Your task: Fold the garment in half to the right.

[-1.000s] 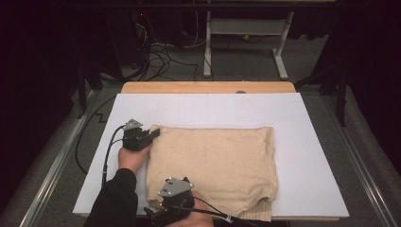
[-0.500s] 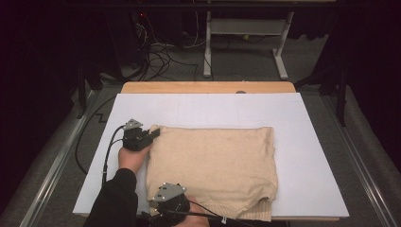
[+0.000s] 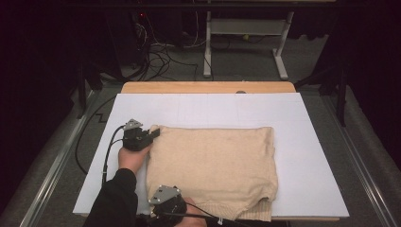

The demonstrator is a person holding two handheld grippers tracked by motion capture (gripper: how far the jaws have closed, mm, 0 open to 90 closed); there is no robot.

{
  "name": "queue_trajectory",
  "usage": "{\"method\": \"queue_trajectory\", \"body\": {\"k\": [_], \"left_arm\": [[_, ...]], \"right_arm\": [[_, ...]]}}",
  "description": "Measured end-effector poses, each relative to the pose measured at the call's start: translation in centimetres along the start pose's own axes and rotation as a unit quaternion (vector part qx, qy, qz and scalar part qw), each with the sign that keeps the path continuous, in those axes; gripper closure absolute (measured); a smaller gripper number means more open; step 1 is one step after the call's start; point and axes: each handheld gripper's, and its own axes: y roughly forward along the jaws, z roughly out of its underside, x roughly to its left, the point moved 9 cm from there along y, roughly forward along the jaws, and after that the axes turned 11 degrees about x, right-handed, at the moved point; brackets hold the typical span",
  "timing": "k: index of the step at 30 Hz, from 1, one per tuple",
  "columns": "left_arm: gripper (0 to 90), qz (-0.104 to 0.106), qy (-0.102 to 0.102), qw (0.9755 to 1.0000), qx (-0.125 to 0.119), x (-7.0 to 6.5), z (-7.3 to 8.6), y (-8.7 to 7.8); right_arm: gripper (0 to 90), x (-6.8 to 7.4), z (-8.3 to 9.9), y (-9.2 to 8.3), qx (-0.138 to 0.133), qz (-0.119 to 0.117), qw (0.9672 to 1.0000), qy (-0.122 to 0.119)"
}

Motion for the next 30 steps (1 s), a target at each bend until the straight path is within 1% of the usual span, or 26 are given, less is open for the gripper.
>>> {"method": "queue_trajectory", "body": {"k": [1,3,5,10,11,13,15,18,19,22,25,30], "left_arm": [[75.5,0.0,0.0,1.0,0.0,0.0,0.0,0.0],[75.5,-0.001,0.0,1.0,0.0,0.0,0.0,0.0],[75.5,0.001,-0.001,1.0,0.0,0.0,0.0,0.0],[75.5,0.001,-0.001,1.0,0.001,0.0,0.0,0.0],[75.5,0.0,-0.001,1.0,0.001,0.0,0.0,0.0],[75.5,-0.001,-0.001,1.0,0.001,0.0,0.0,0.0],[75.5,-0.001,-0.001,1.0,0.001,0.0,0.0,0.0],[75.5,-0.001,-0.001,1.0,0.001,0.0,0.0,0.0],[75.5,0.0,-0.002,1.0,0.002,0.0,0.0,0.0],[75.5,0.0,-0.002,1.0,0.003,0.0,0.0,0.0],[75.5,0.0,-0.002,1.0,0.002,0.0,0.0,0.0],[75.5,0.0,-0.001,1.0,0.001,0.0,0.0,0.0]], "right_arm": [[22.0,0.0,0.0,0.1,0.001,0.001,1.0,0.002],[27.3,-0.2,0.0,0.1,0.003,0.009,0.9999,-0.002],[32.3,-0.3,0.1,0.1,0.009,0.016,0.9998,0.001],[40.8,-0.6,-0.1,0.2,0.02,0.027,0.9994,0.003],[43.9,-0.7,-0.1,0.2,0.023,0.033,0.9992,0.0],[47.0,-0.9,-0.1,0.2,0.027,0.039,0.9989,-0.007],[48.3,-1.0,-0.1,0.2,0.031,0.045,0.9984,-0.01],[50.9,-0.9,-0.1,0.3,0.037,0.057,0.9974,-0.024],[51.6,-0.9,-0.1,0.4,0.035,0.058,0.9973,-0.027],[55.0,-1.1,-0.1,0.3,0.038,0.056,0.9975,-0.023],[56.8,-1.1,-0.1,0.3,0.037,0.059,0.9973,-0.023],[62.7,-1.2,0.0,0.2,0.041,0.058,0.9972,-0.024]]}}
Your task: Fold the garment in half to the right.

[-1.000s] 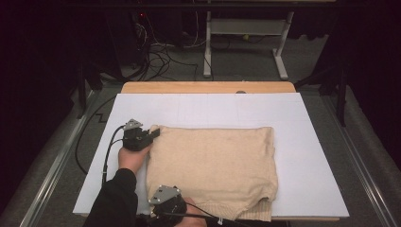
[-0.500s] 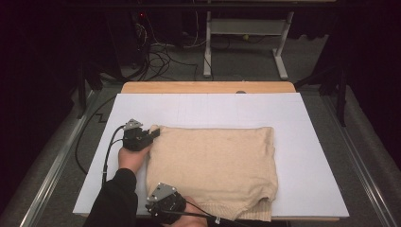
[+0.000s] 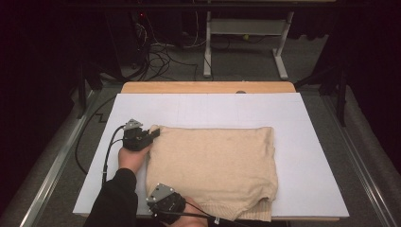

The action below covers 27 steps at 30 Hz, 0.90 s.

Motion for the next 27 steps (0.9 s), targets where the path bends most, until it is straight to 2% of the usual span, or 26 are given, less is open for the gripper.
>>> {"method": "queue_trajectory", "body": {"k": [9,21,27], "left_arm": [[75.4,0.0,0.0,1.0,0.0,0.0,0.0,0.0],[75.3,0.004,-0.003,1.0,0.0,0.1,0.0,0.0],[75.3,0.004,-0.004,1.0,0.0,0.1,0.0,0.0]], "right_arm": [[77.2,-0.4,0.1,-0.2,0.005,-0.001,1.0,0.003],[81.4,-0.6,0.2,-0.6,-0.013,-0.013,0.9997,0.017],[82.3,-0.9,-0.1,-1.6,-0.044,-0.009,0.9987,0.024]]}}
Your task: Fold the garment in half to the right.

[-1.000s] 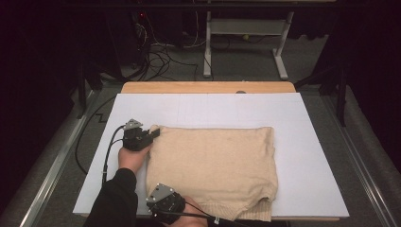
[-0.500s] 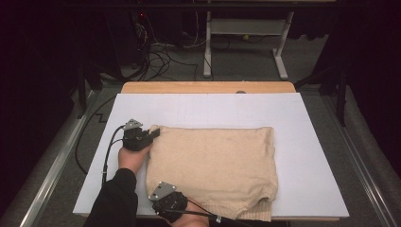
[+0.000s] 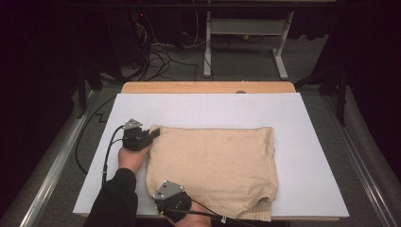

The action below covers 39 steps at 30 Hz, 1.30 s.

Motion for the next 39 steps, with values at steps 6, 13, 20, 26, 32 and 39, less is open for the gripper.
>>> {"method": "queue_trajectory", "body": {"k": [6,13,20,26,32,39], "left_arm": [[75.2,0.002,-0.003,1.0,0.0,0.1,0.0,0.0],[75.2,0.002,-0.005,1.0,0.0,0.1,0.0,0.0],[75.3,0.001,-0.011,0.9999,-0.001,0.1,-0.1,0.0],[75.3,0.017,-0.042,0.9987,-0.024,0.0,-0.8,-0.4],[75.6,-0.009,-0.06,0.9971,-0.045,-0.6,-1.7,-0.5],[75.4,-0.05,-0.046,0.9968,-0.044,-0.9,-2.4,-0.9]], "right_arm": [[83.0,-0.1,-0.3,-0.6,-0.017,0.004,0.9998,-0.005],[83.0,-0.6,-0.9,-2.1,-0.043,0.001,0.9991,0.003],[83.5,-1.1,-1.4,-3.2,-0.062,0.003,0.9981,0.006],[83.6,-1.3,-1.7,-3.8,-0.07,0.0,0.9975,0.009],[83.6,-1.6,-2.0,-4.4,-0.082,-0.001,0.9966,0.01],[83.6,-2.0,-2.3,-5.3,-0.093,0.001,0.9956,0.014]]}}
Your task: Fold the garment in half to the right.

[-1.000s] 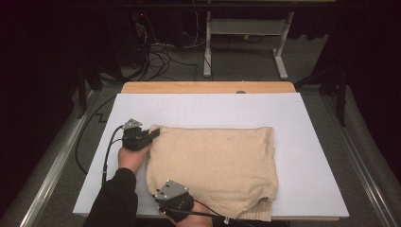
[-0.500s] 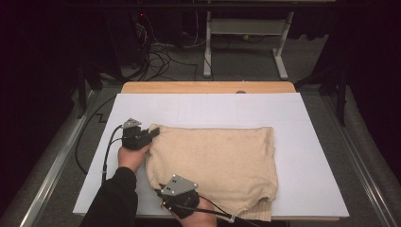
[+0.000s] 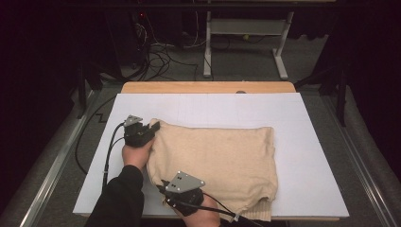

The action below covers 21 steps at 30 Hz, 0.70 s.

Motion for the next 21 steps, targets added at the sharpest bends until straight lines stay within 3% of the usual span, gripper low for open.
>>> {"method": "queue_trajectory", "body": {"k": [7,12,21], "left_arm": [[75.9,0.002,0.004,0.9999,-0.014,-0.5,-0.9,-0.8],[76.3,0.009,-0.009,0.9996,-0.027,-0.6,-1.5,-1.4],[76.3,0.005,-0.01,0.9996,-0.026,-0.1,-1.8,-2.3]], "right_arm": [[83.6,-0.1,-0.4,-0.8,-0.011,0.001,0.9999,-0.001],[83.7,-0.1,-0.8,-1.2,-0.015,0.002,0.9999,-0.005],[83.9,0.2,-1.7,-1.5,-0.023,0.003,0.9997,-0.008]]}}
